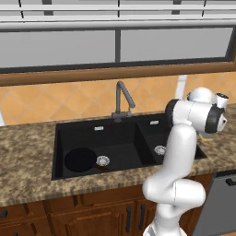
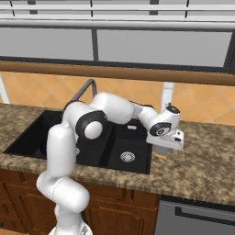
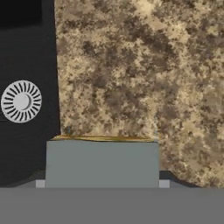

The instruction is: Pick the pan and sponge and place them into the sink. Then turn on the water.

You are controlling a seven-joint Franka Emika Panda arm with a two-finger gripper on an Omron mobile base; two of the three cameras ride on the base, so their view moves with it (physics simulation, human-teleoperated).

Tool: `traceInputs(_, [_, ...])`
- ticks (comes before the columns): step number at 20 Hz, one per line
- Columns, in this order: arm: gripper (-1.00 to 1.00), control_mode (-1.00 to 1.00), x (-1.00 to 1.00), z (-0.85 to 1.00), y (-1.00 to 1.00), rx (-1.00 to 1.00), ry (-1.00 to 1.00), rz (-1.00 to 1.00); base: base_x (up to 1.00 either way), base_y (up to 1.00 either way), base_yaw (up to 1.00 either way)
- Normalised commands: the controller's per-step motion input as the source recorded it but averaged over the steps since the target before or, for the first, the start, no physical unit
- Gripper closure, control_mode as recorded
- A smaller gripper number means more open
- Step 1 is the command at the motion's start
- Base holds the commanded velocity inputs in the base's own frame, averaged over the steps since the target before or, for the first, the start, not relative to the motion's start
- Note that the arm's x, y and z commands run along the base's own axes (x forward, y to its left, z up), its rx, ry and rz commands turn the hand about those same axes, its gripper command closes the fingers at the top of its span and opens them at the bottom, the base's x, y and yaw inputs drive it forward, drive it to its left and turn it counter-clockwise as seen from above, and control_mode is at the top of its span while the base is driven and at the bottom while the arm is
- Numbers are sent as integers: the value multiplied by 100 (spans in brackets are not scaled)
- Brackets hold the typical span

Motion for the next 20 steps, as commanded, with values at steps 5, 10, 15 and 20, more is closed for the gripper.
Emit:
traceInputs(5, [100, -100, -65, 84, 85, 0, -13, 0, 0, 0, 0])
traceInputs(10, [100, -100, -37, 77, 100, 0, 0, 9, 0, 0, 0])
traceInputs(15, [100, -100, -40, 89, 100, 0, 5, 10, 0, 0, 0])
traceInputs(20, [100, -100, -30, 70, 100, 0, 16, 11, 0, 0, 0])
